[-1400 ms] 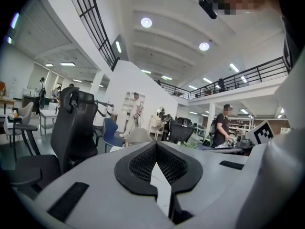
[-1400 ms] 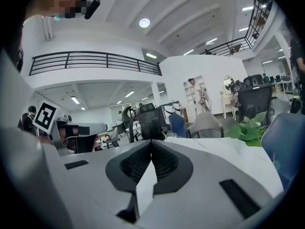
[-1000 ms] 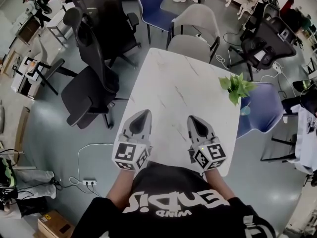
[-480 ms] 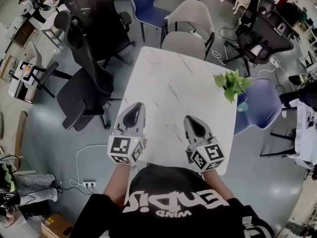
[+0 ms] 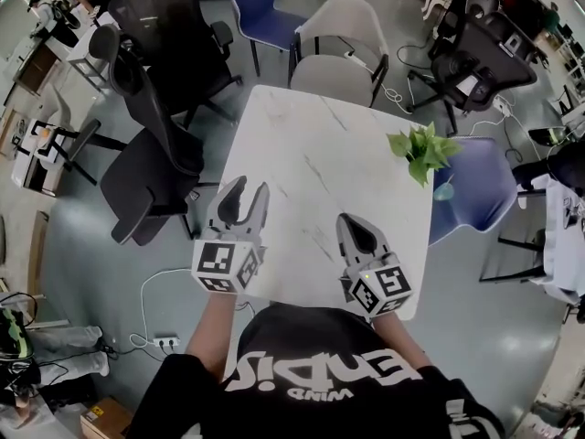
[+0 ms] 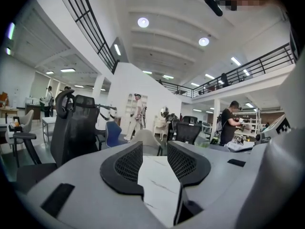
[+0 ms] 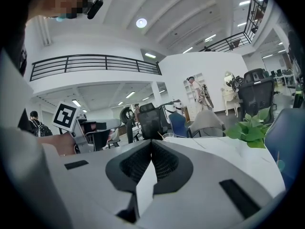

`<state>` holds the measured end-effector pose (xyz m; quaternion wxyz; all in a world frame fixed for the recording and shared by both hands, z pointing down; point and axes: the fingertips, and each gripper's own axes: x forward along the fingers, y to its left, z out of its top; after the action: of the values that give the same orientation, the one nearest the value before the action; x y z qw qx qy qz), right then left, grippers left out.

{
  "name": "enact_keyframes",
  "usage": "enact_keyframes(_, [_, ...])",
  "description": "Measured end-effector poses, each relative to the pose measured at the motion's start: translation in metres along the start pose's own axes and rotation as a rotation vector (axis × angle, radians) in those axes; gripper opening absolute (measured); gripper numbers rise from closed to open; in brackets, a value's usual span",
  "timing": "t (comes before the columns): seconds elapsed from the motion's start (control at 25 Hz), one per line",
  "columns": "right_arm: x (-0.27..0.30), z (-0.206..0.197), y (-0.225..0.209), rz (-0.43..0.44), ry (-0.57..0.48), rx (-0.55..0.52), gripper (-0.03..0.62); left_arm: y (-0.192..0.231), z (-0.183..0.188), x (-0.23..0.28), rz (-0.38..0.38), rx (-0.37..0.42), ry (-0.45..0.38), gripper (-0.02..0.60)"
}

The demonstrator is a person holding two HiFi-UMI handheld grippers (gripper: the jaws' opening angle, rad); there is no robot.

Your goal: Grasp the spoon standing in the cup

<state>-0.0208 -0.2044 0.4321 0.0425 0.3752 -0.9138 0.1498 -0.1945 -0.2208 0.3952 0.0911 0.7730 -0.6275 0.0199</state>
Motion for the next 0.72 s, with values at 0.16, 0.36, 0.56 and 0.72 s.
enact_keyframes(0.16, [-0.001, -0.001, -0.002, -0.004, 0.002, 0.004, 0.012, 0.004, 0.002, 0.014, -0.008, 0.049, 0.006, 0.156])
enact_keyframes(0.36, [0.000, -0.002, -0.004, -0.006, 0.005, 0.008, 0.012, 0.017, -0.003, 0.034, 0.003, 0.079, 0.028, 0.156])
enact_keyframes(0.56, [0.003, -0.003, -0.005, -0.008, 0.010, 0.013, 0.012, 0.027, -0.016, 0.059, 0.004, 0.098, 0.065, 0.156])
enact_keyframes(0.72, [0.005, -0.006, -0.005, -0.006, 0.016, 0.017, 0.012, 0.034, -0.029, 0.079, 0.003, 0.098, 0.089, 0.156])
